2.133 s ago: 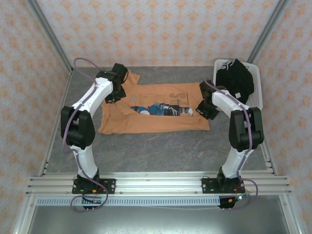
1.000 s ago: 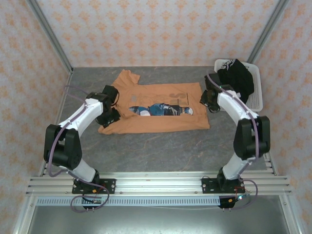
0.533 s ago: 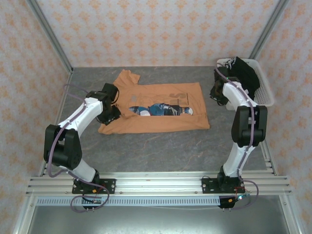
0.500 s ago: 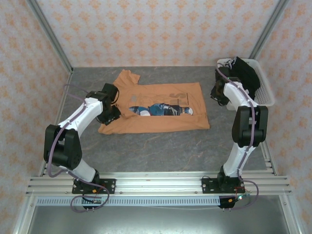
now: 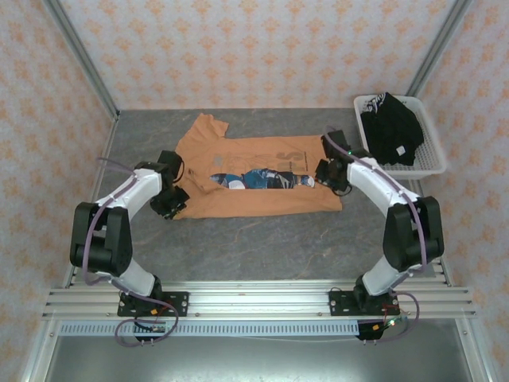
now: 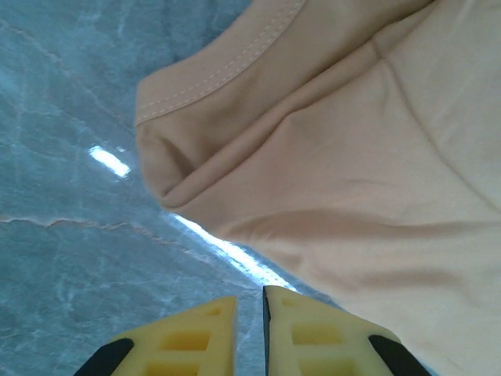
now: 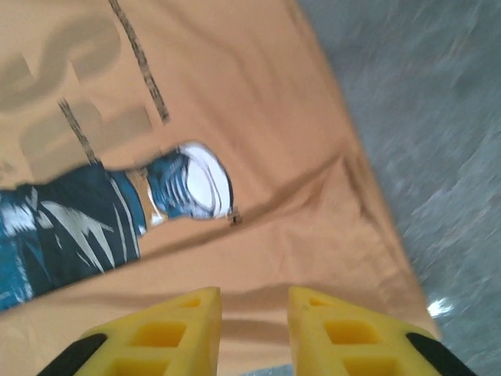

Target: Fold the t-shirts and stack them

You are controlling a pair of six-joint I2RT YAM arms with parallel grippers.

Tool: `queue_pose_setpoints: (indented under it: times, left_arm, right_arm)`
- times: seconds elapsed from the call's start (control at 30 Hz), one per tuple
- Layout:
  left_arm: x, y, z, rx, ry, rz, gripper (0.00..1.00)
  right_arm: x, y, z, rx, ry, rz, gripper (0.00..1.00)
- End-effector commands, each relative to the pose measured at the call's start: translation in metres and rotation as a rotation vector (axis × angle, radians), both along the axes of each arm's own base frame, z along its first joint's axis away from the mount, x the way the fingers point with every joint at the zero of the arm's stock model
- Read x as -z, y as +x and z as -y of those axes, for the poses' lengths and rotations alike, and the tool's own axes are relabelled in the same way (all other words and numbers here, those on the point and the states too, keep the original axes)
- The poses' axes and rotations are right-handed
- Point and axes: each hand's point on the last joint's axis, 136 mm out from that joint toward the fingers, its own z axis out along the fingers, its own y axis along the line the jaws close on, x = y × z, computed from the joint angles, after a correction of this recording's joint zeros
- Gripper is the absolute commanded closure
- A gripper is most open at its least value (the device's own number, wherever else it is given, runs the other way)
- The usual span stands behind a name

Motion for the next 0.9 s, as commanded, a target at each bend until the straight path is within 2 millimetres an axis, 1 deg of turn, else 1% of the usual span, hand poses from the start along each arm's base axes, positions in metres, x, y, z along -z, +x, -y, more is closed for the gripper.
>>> queue_pose_setpoints:
  times: [0.0,0.07,0.13,0.23,0.3,0.4,0.53,0.6,0.73,0.87]
  left_arm:
    - [0.004,0.015,0.001,-0.042,-0.004,0.022,0.84]
    - [0.006,0.018,-0.002,-0.044,0.014,0.02,0.85]
    - [0.01,0.019,-0.006,-0.036,0.043,0.004,0.85]
    - [0.019,0.016,-0.016,-0.016,0.099,-0.04,0.86]
    - [0.025,0.011,-0.022,-0.008,0.136,-0.067,0.86]
    - [0.033,0.005,-0.032,-0.004,0.176,-0.105,0.87]
    - [0.039,-0.001,-0.041,0.003,0.215,-0.134,0.87]
    - [0.041,-0.003,-0.044,0.007,0.222,-0.143,0.87]
    - [0.04,-0.002,-0.046,0.018,0.228,-0.138,0.87]
    - [0.038,0.002,-0.046,0.034,0.232,-0.133,0.87]
  right_arm:
    - [0.025,-0.001,-0.008,0.049,0.057,-0.042,0.76]
    - [0.035,0.003,-0.01,0.056,0.057,-0.062,0.77]
    - [0.046,0.007,-0.007,0.064,0.035,-0.092,0.78]
    - [0.058,0.014,0.014,0.102,-0.048,-0.124,0.8]
    - [0.061,0.02,0.032,0.139,-0.087,-0.133,0.82]
    - [0.063,0.025,0.049,0.16,-0.117,-0.156,0.84]
    - [0.072,0.028,0.059,0.152,-0.141,-0.193,0.86]
    - [0.076,0.029,0.064,0.154,-0.156,-0.208,0.89]
    - [0.075,0.031,0.071,0.162,-0.166,-0.203,0.91]
    - [0.071,0.035,0.071,0.145,-0.171,-0.191,0.94]
